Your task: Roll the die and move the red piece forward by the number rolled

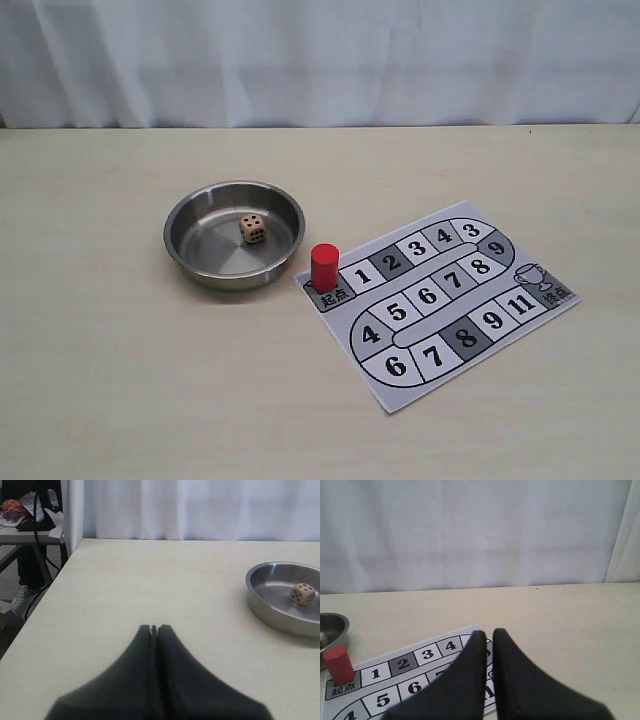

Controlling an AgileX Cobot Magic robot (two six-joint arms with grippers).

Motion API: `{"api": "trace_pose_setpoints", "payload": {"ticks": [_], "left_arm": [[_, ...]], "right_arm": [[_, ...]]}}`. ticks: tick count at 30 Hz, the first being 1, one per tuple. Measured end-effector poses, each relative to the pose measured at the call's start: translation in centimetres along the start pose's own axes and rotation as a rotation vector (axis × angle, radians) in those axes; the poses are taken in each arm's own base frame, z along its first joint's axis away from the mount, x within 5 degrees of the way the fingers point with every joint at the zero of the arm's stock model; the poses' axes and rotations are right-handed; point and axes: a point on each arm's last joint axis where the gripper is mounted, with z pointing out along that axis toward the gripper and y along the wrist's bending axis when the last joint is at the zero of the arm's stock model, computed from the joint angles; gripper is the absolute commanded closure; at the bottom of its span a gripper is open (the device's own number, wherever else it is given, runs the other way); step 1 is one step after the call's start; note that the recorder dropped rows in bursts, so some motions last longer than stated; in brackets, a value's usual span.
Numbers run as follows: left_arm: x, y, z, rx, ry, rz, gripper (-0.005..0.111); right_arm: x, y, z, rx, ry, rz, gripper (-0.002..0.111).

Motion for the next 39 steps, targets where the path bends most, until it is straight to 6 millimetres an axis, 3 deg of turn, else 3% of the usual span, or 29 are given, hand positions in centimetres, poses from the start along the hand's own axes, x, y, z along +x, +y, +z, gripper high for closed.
{"api": "trace_pose_setpoints", "payload": {"ticks": [12, 21, 24, 31, 35, 39], "left_arm": [[0.0, 0.0, 0.0, 0.0, 0.0, 0.0, 0.107], [0.0, 0.0, 0.0, 0.0, 0.0, 0.0, 0.107], [0.0, 0.0, 0.0, 0.0, 0.0, 0.0, 0.107], [0.0, 0.0, 0.0, 0.0, 0.0, 0.0, 0.107], [0.0, 0.0, 0.0, 0.0, 0.0, 0.0, 0.107], [0.0, 0.0, 0.0, 0.0, 0.0, 0.0, 0.107]], "right_arm": [[-0.4, 0.0, 0.0, 0.002, -0.047, 0.0, 0.104], [-2.6, -0.1, -0.4, 0.005, -0.276, 0.053, 0.104], [-3.9, 0.0, -0.8, -0.002, -0.27, 0.075, 0.104], [-10.8, 0.6, -3.3, -0.037, -0.212, 0.081, 0.104], [-12.9, 0.7, -2.3, -0.041, -0.08, 0.08, 0.104], [-15.0, 0.9, 0.2, -0.041, 0.059, 0.043, 0.104]]}}
